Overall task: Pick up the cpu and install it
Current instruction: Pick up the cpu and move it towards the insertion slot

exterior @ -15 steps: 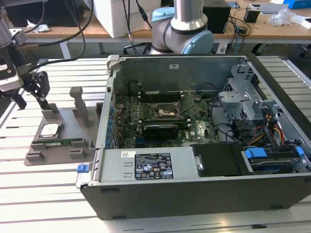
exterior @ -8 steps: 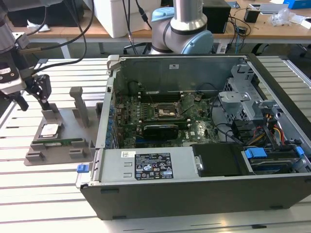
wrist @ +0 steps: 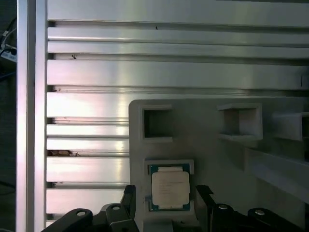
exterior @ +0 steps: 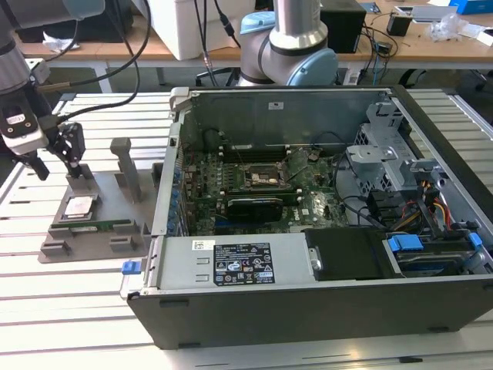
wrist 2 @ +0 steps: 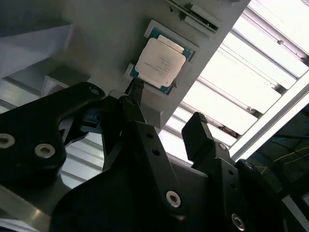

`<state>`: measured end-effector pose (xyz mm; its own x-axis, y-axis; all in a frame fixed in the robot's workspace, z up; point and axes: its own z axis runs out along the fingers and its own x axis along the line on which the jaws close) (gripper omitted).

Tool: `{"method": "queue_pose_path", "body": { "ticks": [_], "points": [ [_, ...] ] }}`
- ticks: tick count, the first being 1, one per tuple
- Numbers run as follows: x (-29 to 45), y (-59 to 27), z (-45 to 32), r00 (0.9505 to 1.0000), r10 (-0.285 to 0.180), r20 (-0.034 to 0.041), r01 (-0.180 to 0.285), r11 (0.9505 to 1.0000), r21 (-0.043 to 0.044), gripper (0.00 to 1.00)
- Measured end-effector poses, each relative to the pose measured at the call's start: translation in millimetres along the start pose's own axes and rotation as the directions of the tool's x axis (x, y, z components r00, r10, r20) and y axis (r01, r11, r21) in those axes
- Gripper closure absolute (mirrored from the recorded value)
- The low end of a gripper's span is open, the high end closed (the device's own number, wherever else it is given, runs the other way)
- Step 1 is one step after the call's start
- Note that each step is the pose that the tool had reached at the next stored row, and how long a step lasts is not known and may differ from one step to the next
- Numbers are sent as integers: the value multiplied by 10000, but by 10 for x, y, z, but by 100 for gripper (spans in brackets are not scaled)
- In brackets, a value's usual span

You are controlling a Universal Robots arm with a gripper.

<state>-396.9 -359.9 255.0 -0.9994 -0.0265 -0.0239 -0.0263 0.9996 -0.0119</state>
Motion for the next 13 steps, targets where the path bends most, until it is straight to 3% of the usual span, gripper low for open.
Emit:
{"method": "queue_pose_path", "body": {
  "ticks": [3,13],
  "points": [
    [-4,1,33,9982,-601,6,601,9982,-6,40],
    [-13,-13,167,9980,-633,5,633,9980,21,40]
  ]
}}
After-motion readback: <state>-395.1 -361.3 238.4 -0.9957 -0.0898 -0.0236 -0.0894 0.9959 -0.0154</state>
